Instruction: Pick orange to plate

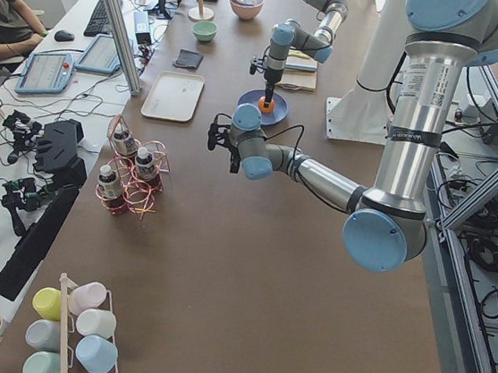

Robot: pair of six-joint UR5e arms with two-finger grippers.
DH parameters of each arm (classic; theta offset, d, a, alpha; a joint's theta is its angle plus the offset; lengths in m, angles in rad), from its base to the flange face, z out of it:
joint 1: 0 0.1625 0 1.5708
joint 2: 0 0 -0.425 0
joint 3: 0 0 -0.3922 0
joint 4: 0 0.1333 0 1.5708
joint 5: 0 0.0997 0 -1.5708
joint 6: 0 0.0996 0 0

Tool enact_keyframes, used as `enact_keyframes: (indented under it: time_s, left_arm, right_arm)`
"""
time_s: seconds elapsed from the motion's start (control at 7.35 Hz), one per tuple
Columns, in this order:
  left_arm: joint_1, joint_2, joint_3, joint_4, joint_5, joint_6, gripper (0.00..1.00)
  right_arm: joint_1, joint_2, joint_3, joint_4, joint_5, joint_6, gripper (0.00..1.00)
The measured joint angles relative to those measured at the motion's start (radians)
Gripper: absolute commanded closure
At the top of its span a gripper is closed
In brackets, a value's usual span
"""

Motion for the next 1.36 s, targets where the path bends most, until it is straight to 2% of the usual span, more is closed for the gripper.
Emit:
enact_keyframes:
  time_s: [0.27, 0.41, 0.54, 0.82, 1.09, 1.36]
  left_arm:
    - [-0.076, -0.003, 0.002, 0.013, -0.079, 0.019, 0.04]
    - [-0.139, -0.002, 0.002, 0.027, -0.141, 0.076, 0.04]
    - [-0.218, 0.007, 0.003, 0.061, -0.199, 0.183, 0.04]
    - [-0.373, 0.062, 0.007, 0.166, -0.283, 0.458, 0.04]
    - [-0.508, 0.081, 0.010, 0.391, -0.329, 0.773, 0.04]
    - [-0.629, 0.072, 0.009, 0.683, -0.328, 1.075, 0.03]
  right_arm:
    - [0.061, -0.028, 0.063, -0.008, 0.052, -0.009, 0.00]
    - [0.153, -0.095, 0.136, -0.012, 0.145, -0.047, 0.00]
    - [0.262, -0.192, 0.205, -0.013, 0.244, -0.155, 0.00]
    - [0.463, -0.404, 0.267, -0.009, 0.377, -0.493, 0.00]
    - [0.701, -0.621, 0.268, -0.010, 0.506, -0.867, 0.00]
    - [0.945, -0.772, 0.192, -0.015, 0.570, -1.265, 0.00]
